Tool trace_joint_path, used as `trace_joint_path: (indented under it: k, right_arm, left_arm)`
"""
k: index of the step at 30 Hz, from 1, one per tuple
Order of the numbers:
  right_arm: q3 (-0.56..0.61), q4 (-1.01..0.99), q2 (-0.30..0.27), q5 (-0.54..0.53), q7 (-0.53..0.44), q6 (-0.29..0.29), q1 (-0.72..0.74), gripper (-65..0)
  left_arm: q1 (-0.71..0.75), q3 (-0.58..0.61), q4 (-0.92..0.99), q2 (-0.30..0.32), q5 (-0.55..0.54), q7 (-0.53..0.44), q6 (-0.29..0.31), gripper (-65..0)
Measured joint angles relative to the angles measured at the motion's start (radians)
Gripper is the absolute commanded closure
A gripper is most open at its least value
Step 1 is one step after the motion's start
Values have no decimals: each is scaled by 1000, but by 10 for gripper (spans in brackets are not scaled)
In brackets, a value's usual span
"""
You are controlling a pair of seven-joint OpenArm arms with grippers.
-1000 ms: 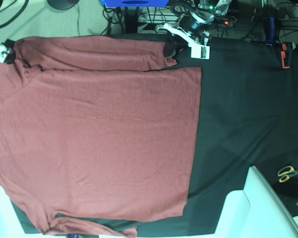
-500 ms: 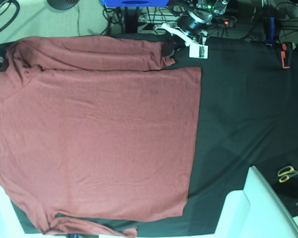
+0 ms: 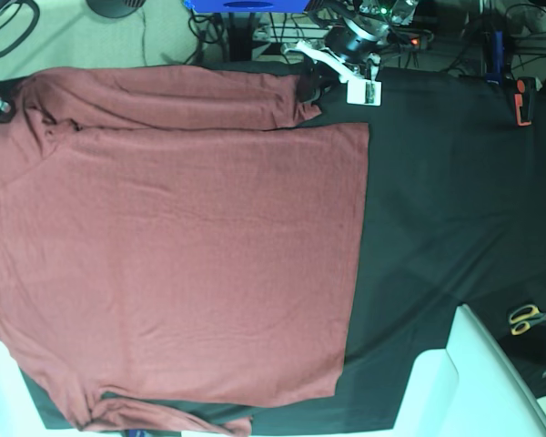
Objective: Fold the T-shirt properly
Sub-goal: 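Lift and drag the grasped shirt edge with the left gripper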
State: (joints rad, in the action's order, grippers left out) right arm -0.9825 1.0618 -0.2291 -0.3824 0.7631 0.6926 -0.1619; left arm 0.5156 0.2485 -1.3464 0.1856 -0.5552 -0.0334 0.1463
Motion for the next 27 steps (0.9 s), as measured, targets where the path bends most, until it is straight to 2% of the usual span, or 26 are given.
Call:
trace_joint_path:
  k: [2, 4, 5, 7, 10, 13, 16, 20, 27]
  right_arm:
    - [0, -3, 0, 0, -8, -4, 0, -173]
    - [0, -4, 1, 4, 6, -3, 0, -17]
    - [0, -4, 3, 4, 9, -3, 0, 0]
    - [1, -3, 3, 5, 9, -3, 0, -24]
    - [1, -3, 3, 4, 12, -2, 1, 0]
    - [1, -3, -3, 14, 26, 0, 10, -3]
    - [4, -3, -3, 15, 26, 0, 15, -2]
    - [5, -5, -25, 20, 109, 1, 43, -2]
    - [5, -4, -50, 16, 152, 0, 84, -2]
  left_arm:
    - [0, 0, -1, 0, 0, 0, 0, 0]
    - [0, 2, -1, 0, 0, 0, 0, 0]
    - [0, 3, -1, 0, 0, 0, 0, 0]
    - [0, 7, -3, 0, 0, 0, -3, 0]
    - [5, 9, -28, 1, 2, 24, -12, 0]
    - [32, 6, -68, 3, 8, 53, -18, 0]
    - [35, 2, -110, 5, 8, 160, -18, 0]
    - [13, -2, -165, 6, 8, 243, -19, 0]
    - [9, -3, -259, 6, 9, 254, -19, 0]
